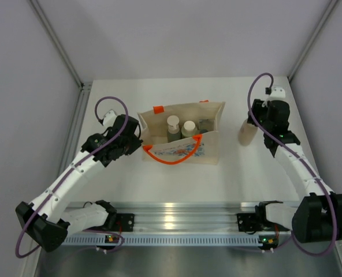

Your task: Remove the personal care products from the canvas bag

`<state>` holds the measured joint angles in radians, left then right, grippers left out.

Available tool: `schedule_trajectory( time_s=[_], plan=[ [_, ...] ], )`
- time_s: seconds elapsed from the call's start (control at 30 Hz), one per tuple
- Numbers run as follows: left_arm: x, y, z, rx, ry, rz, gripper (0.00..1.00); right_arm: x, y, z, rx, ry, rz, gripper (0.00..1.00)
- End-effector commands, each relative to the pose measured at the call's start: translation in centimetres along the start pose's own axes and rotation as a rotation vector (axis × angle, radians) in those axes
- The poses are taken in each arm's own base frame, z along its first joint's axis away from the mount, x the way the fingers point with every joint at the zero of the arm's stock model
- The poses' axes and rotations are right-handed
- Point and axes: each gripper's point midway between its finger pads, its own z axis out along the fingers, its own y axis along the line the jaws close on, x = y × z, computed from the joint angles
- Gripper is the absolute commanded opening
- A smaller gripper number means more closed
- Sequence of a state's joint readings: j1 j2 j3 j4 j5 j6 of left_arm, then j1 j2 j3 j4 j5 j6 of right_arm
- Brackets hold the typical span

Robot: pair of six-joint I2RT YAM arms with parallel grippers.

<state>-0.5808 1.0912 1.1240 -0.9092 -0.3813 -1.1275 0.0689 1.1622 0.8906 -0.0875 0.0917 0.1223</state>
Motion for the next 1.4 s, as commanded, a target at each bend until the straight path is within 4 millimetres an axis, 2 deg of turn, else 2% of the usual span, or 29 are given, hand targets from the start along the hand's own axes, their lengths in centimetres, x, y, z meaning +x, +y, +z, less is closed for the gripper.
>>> schedule_trajectory(
  time_s=[0.0,0.17,0.2,0.23,0.27,0.3,0.33,0.37,0.4,0.43,0.47,0.53,0.57,0.6,0.63,0.67,0.73,0.77,0.83,0.87,0.93,1.0,1.03,1.07,1.13,1.17,1.2,1.27,1.37],
  plan=[
    [-2.0,-0.4,-0.8,0.003,-0.071,0.002,0.0,-7.0,1.1,-1.1,-0.07,-0.294,0.016,0.04],
    [-2.0,-0.4,-0.8,0.002,-0.073,0.005,0.0,-5.4,0.7,-0.8,-0.056,-0.255,0.007,0.35],
    [-2.1,-0.3,-0.8,-0.001,-0.077,0.007,0.0,-5.1,0.7,-0.8,-0.055,-0.237,0.001,0.53],
    [-2.2,-0.3,-0.8,-0.002,-0.081,0.008,0.0,-5.1,0.6,-0.8,-0.05,-0.225,0.0,0.64],
    [-2.4,-0.3,-0.8,-0.003,-0.089,0.008,0.0,-5.3,0.6,-1.0,-0.044,-0.211,-0.002,0.82],
    [-2.4,-0.3,-0.9,-0.003,-0.091,0.011,0.0,-5.6,0.5,-1.2,-0.039,-0.206,-0.001,0.94],
    [-2.4,-0.3,-0.9,-0.001,-0.091,0.013,0.0,-6.2,0.4,-1.5,-0.033,-0.209,-0.004,0.99],
    [-2.5,-0.4,-0.9,-0.001,-0.09,0.013,0.0,-6.7,0.6,-1.7,-0.033,-0.201,-0.005,0.99],
    [-2.4,-0.4,-0.8,-0.002,-0.086,0.014,0.0,-8.9,1.0,-2.5,-0.042,-0.223,0.003,0.99],
    [-2.3,-0.4,-0.8,0.0,-0.083,0.013,0.0,-8.5,1.4,-2.9,-0.049,-0.171,0.001,1.0],
    [-2.2,-0.5,-0.8,0.001,-0.079,0.012,0.0,-11.0,3.3,-4.0,-0.092,-0.2,0.008,0.99],
    [-2.2,-0.6,-0.7,-0.002,-0.075,0.005,0.0,-10.9,6.0,-5.4,-0.17,-0.148,-0.009,0.99],
    [-2.2,-0.6,-0.6,-0.002,-0.075,0.002,0.0,-12.1,9.4,-7.1,-0.257,-0.165,-0.003,0.96],
    [-2.2,-0.7,-0.7,-0.002,-0.075,-0.001,0.0,-12.2,11.1,-7.8,-0.289,-0.155,0.001,0.95],
    [-2.3,-0.8,-0.7,0.002,-0.077,-0.008,0.0,-11.4,12.6,-8.6,-0.304,-0.108,0.022,0.94],
    [-2.3,-1.0,-0.7,0.001,-0.075,-0.007,0.0,-11.8,16.4,-10.8,-0.408,-0.097,0.02,0.91],
    [-2.6,-1.5,-1.0,0.016,-0.075,-0.014,0.0,-9.5,19.6,-11.7,-0.444,0.015,0.043,0.9],
    [-2.6,-1.7,-1.1,0.022,-0.075,-0.016,0.0,-9.0,22.8,-13.8,-0.524,0.042,0.03,0.9],
    [-2.7,-2.0,-1.1,0.029,-0.071,-0.021,0.0,-6.6,25.2,-13.6,-0.504,0.127,0.007,0.9],
    [-2.7,-2.1,-1.1,0.027,-0.071,-0.022,0.0,-5.7,26.9,-14.9,-0.537,0.157,-0.034,0.9],
    [-2.7,-2.2,-1.0,0.027,-0.067,-0.02,0.0,-3.6,28.3,-14.0,-0.516,0.199,-0.097,0.91],
    [-2.4,-2.1,-0.9,0.024,-0.057,-0.015,0.0,-3.1,28.8,-13.6,-0.508,0.236,-0.131,0.92],
    [-2.4,-2.1,-1.0,0.027,-0.055,-0.013,0.0,-1.5,29.4,-12.4,-0.486,0.285,-0.175,0.92],
    [-2.4,-2.1,-1.0,0.028,-0.054,-0.011,0.0,-2.4,30.1,-12.5,-0.503,0.28,-0.202,0.93],
    [-2.2,-2.0,-0.9,0.026,-0.05,-0.007,0.0,0.1,30.3,-10.9,-0.462,0.368,-0.306,0.94],
    [-2.2,-2.1,-0.9,0.028,-0.047,-0.007,0.0,-0.5,30.7,-10.8,-0.464,0.362,-0.315,0.94],
    [-2.1,-2.1,-0.9,0.028,-0.044,-0.006,0.0,0.8,30.7,-9.9,-0.442,0.401,-0.353,0.94],
    [-2.0,-2.2,-0.9,0.032,-0.04,-0.001,0.0,0.2,31.0,-9.3,-0.432,0.388,-0.368,0.94],
    [-2.0,-2.2,-0.9,0.033,-0.033,0.005,0.0,0.9,31.2,-8.1,-0.44,0.421,-0.373,0.93]
  ],
)
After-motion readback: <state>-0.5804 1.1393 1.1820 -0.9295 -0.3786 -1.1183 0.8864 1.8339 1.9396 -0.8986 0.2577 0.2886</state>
